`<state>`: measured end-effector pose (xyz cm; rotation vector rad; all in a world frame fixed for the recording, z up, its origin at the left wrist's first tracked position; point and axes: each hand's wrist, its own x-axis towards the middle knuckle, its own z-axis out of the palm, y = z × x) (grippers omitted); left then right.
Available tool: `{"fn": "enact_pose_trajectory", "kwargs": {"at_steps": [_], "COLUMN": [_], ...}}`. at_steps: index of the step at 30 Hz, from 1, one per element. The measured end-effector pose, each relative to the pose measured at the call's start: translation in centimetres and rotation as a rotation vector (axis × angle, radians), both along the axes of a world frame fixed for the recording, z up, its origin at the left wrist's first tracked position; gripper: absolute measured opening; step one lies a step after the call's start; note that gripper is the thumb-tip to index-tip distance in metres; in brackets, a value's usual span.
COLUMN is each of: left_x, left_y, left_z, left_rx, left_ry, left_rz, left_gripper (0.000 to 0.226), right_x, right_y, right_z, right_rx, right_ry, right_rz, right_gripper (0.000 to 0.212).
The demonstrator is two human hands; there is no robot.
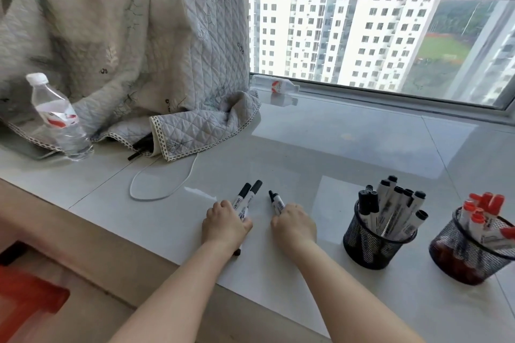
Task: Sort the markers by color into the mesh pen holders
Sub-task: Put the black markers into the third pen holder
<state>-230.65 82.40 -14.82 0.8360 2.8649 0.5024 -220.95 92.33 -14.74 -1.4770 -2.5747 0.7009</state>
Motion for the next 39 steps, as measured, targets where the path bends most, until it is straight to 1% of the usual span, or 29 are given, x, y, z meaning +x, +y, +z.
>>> {"fn": "enact_pose_trajectory", "kwargs": {"at_steps": [6, 9, 12, 15, 18, 19, 21, 23, 25, 27, 30, 31, 33, 35, 37, 39], "left_x": [0.1, 0.5, 1.5, 3.2, 4.8, 5.3, 6.7, 8.5, 9.8, 10.3, 10.7, 10.9, 11.4, 11.8, 12.4, 13.2], "left_y": [0.1, -0.5, -0.9, -1.2, -1.4, -1.4, -1.3, -1.0, -0.8, -0.7, -0.8, -0.7, -0.3, 0.5, 1.5, 2.6], "left_z": [1.3, 2.3, 3.0, 3.2, 3.4, 3.6, 3.8, 4.1, 4.6, 5.6, 7.2, 7.6, 8.3, 8.7, 9.2, 9.8], "left_rx": [-0.102, -0.134, -0.136, -0.111, -0.044, -0.01, 0.109, 0.236, 0.31, 0.367, 0.47, 0.513, 0.614, 0.733, 0.82, 0.892], "left_ry": [-0.008, -0.046, -0.095, -0.158, -0.269, -0.336, -0.536, -0.712, -0.787, -0.828, -0.931, -0.953, -0.97, -1.024, -1.055, -1.057], "left_rz": [0.003, 0.012, 0.015, 0.019, 0.029, 0.015, -0.036, -0.123, -0.221, -0.32, -0.462, -0.477, -0.443, -0.412, -0.418, -0.399], "left_gripper": [0.041, 0.029, 0.024, 0.023, 0.027, 0.028, 0.033, 0.031, 0.029, 0.032, 0.035, 0.035, 0.035, 0.032, 0.02, 0.007], "right_x": [2.4, 3.9, 5.2, 6.4, 7.7, 8.1, 8.6, 9.1, 9.8, 10.7, 12.1, 12.5, 13.4, 14.4, 15.5, 16.4], "right_y": [-0.8, -1.4, -2.0, -2.6, -2.9, -2.9, -3.1, -3.2, -3.1, -2.9, -2.5, -2.5, -2.7, -2.6, -2.0, -0.7], "right_z": [0.2, 0.5, 1.0, 1.5, 1.9, 2.1, 2.6, 3.2, 3.9, 4.8, 6.4, 6.9, 7.9, 8.9, 10.3, 11.7], "right_rx": [0.024, 0.027, -0.008, -0.077, -0.175, -0.247, -0.48, -0.683, -0.738, -0.736, -0.706, -0.69, -0.601, -0.446, -0.333, -0.288], "right_ry": [-0.018, -0.024, -0.018, 0.031, 0.146, 0.214, 0.4, 0.565, 0.673, 0.758, 0.865, 0.905, 0.952, 0.972, 1.02, 1.083], "right_rz": [0.048, 0.057, 0.056, 0.021, -0.048, -0.063, -0.093, -0.133, -0.195, -0.217, -0.145, -0.119, -0.092, -0.071, -0.073, -0.134], "right_gripper": [0.026, 0.026, 0.025, 0.014, 0.013, 0.014, 0.017, 0.023, 0.031, 0.034, 0.034, 0.032, 0.028, 0.026, 0.025, 0.021]}}
